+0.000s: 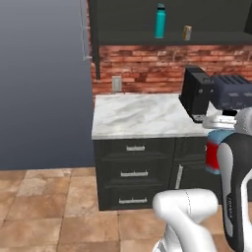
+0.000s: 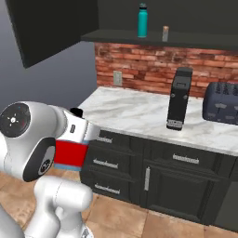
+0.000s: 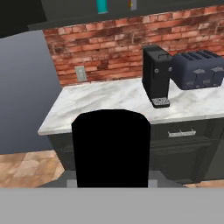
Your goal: Sort all alcoholic drinks to one cabinet, and non-alcoholic drinks to the other.
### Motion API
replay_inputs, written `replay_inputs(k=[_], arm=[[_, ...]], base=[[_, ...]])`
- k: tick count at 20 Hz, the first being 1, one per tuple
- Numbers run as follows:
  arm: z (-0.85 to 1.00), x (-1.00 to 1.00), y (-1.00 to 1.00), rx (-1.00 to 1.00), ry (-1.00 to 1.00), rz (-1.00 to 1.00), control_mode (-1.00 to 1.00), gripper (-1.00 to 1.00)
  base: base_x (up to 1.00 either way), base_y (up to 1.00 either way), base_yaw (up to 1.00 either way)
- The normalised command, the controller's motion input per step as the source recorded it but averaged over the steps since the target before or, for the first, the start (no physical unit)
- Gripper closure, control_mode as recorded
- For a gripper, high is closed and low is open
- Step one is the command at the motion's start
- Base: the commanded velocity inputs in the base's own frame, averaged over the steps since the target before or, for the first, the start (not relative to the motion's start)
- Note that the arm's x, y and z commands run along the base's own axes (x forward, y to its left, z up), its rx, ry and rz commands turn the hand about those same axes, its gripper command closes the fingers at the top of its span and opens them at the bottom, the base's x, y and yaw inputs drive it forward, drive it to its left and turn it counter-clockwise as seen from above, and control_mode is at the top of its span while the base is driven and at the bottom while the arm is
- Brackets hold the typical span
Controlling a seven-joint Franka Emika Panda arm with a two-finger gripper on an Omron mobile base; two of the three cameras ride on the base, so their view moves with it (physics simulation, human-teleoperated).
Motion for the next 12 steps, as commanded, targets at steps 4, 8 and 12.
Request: replay_inputs(k=[4, 8, 12], arm=[[0.00, 0.00, 0.00, 0.00, 0.00, 0.00, 1.00, 1.00], [0.00, 0.00, 0.00, 0.00, 0.00, 0.00, 1.00, 1.00], [0.00, 0.00, 0.00, 0.00, 0.00, 0.00, 1.00, 1.00]], base=[[-0.51, -0.07, -0.04], [-0.04, -0.52, -0.06], [0.02, -0.96, -0.03]])
